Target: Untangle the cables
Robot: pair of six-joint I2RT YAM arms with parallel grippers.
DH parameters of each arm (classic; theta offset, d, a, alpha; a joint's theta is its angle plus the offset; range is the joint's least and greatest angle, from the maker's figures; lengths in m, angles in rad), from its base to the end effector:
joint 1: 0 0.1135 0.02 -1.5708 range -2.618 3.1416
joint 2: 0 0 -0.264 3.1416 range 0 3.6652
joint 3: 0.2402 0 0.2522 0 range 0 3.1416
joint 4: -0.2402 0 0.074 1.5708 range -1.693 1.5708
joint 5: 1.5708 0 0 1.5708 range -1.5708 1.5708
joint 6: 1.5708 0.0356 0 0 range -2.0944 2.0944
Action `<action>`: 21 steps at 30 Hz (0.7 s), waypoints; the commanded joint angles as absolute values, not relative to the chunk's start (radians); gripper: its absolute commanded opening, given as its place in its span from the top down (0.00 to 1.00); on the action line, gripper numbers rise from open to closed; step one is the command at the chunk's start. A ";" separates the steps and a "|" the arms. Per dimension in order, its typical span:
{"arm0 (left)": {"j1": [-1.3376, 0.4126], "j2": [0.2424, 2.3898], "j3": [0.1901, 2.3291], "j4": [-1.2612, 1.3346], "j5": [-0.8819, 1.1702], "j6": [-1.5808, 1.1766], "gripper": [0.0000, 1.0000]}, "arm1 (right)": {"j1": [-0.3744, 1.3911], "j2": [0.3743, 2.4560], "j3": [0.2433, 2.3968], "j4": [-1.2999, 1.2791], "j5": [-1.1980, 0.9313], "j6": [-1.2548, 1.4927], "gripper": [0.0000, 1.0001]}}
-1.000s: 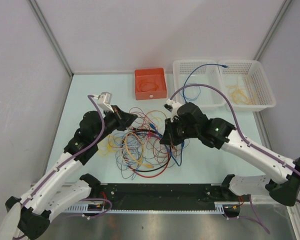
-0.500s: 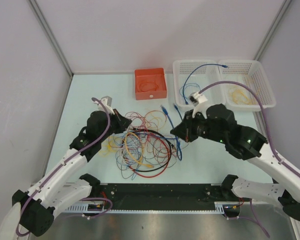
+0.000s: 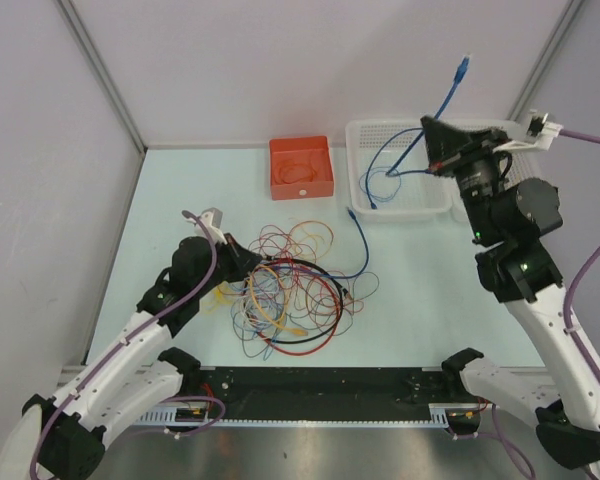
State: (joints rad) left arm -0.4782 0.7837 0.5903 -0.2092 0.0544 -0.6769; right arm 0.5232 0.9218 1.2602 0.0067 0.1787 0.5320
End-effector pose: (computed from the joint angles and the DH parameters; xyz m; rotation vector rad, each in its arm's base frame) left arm 0.1640 -0.0872 0.2687 -0.1676 2.0559 -0.7913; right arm 0.1541 0.0816 0.4986 0.1663 1.2609 0.8057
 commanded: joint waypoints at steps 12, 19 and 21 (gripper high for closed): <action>-0.469 0.712 0.491 -0.155 0.118 -0.719 1.00 | 0.055 1.423 1.342 0.411 -0.029 0.887 1.00; -0.469 0.745 0.459 -0.121 0.126 -0.722 1.00 | 0.049 1.554 1.362 0.483 -0.092 0.928 1.00; -0.469 0.764 0.453 -0.106 0.129 -0.727 1.00 | 0.046 1.585 1.364 0.505 -0.110 0.956 1.00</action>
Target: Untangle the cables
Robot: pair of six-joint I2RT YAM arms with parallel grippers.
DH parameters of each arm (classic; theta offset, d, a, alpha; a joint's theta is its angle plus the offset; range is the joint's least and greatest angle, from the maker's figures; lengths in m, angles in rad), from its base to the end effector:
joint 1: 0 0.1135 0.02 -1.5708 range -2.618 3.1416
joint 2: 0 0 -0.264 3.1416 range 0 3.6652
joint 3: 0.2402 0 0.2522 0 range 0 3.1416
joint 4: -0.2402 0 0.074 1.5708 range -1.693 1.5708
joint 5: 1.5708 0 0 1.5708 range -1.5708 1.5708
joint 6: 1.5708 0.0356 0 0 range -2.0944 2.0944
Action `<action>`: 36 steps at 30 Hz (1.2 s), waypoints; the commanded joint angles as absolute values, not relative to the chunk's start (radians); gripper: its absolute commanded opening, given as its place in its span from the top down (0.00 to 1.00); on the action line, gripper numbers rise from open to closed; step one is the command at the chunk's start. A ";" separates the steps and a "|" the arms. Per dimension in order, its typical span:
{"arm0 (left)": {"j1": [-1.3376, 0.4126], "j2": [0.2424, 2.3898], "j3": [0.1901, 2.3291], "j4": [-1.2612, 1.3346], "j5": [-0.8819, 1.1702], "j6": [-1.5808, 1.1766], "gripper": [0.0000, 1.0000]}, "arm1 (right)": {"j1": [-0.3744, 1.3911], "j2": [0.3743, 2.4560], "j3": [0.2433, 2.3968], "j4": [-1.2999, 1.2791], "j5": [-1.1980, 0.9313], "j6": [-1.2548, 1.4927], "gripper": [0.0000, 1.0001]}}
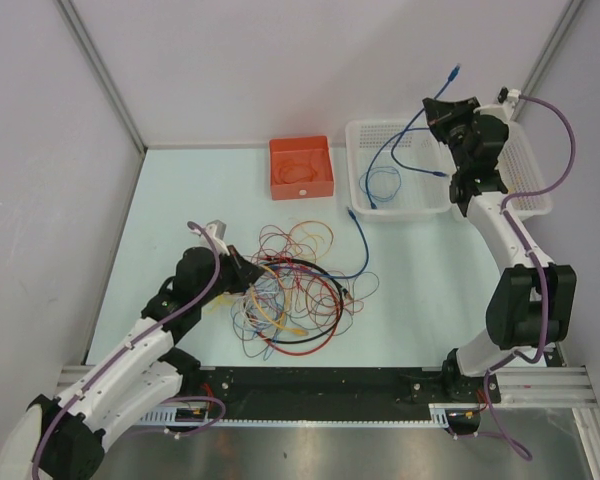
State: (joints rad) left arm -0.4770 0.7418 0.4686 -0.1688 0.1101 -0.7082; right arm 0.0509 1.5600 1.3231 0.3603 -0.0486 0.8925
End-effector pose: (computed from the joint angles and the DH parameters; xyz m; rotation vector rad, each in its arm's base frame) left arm 0.1548 -0.0844 0.2368 -0.1708 2.1118 -0.8455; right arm 0.3775 0.0210 0.3918 0.5743 1.3840 0.8027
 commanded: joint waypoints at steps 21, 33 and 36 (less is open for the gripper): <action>-0.469 0.808 0.443 -0.084 0.133 -0.715 1.00 | 0.095 1.677 1.379 0.281 -0.002 0.933 1.00; -0.469 0.816 0.446 -0.097 0.123 -0.727 1.00 | 0.104 1.730 1.385 0.074 0.047 0.824 0.30; -0.469 0.808 0.454 -0.107 0.121 -0.724 1.00 | 0.126 1.677 1.385 0.083 0.095 0.781 0.01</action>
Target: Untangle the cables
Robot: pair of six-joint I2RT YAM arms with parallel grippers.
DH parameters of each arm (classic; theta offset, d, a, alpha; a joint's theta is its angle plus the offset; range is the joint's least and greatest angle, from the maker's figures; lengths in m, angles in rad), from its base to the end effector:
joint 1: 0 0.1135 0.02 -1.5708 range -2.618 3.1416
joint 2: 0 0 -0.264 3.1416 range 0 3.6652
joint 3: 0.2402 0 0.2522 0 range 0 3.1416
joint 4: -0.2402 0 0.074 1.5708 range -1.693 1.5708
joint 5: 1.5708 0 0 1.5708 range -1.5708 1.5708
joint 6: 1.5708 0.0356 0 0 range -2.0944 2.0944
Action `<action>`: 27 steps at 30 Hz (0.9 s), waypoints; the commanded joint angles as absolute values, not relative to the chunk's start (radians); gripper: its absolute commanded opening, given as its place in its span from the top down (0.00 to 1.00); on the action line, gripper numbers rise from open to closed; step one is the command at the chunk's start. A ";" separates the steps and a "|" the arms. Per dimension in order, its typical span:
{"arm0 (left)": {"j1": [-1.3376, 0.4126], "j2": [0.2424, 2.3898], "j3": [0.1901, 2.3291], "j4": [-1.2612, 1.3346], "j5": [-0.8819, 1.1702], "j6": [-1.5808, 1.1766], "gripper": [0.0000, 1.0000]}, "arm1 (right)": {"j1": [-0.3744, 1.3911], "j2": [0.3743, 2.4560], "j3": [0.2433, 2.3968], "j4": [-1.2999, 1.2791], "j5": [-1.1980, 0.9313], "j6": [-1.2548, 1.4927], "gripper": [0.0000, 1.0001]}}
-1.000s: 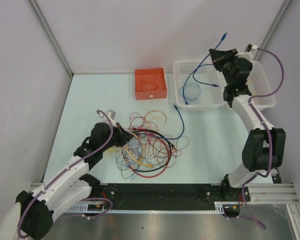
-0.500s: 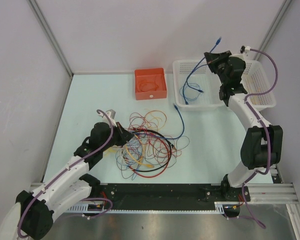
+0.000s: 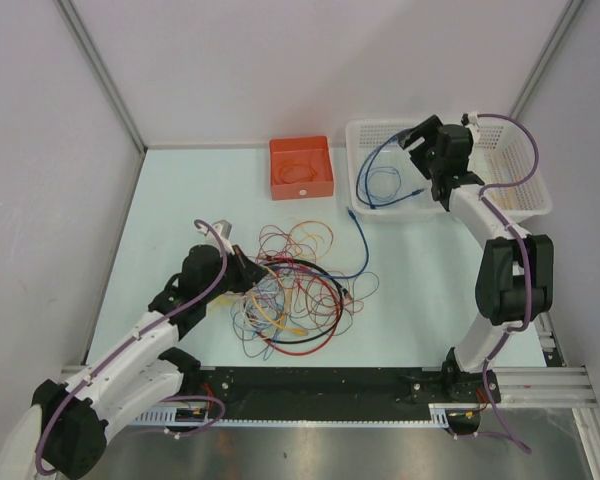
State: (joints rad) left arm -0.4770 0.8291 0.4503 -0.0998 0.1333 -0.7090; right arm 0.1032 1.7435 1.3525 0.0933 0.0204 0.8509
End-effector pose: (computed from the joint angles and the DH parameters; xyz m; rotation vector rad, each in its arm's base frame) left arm 0.1652 -0.0907 0.2230 -0.1629 2.1547 -0.8528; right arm 0.4173 0.0425 0.3035 0.7140 1.7804 0.6336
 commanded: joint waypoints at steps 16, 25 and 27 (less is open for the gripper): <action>-0.469 0.743 0.529 -0.187 0.087 -0.690 0.72 | 0.403 1.255 1.283 -0.129 0.038 0.571 0.00; -0.469 0.695 0.535 -0.259 0.060 -0.666 0.64 | 0.580 1.151 0.821 -0.181 0.066 0.583 0.37; -0.469 0.684 0.534 -0.273 0.058 -0.664 0.65 | 0.598 1.129 0.773 -0.176 0.072 0.592 0.60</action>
State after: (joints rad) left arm -0.4770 0.7128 0.4976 -0.2443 0.0769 -0.6865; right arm 0.5751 1.1648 0.8658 -0.1513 0.0650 0.5819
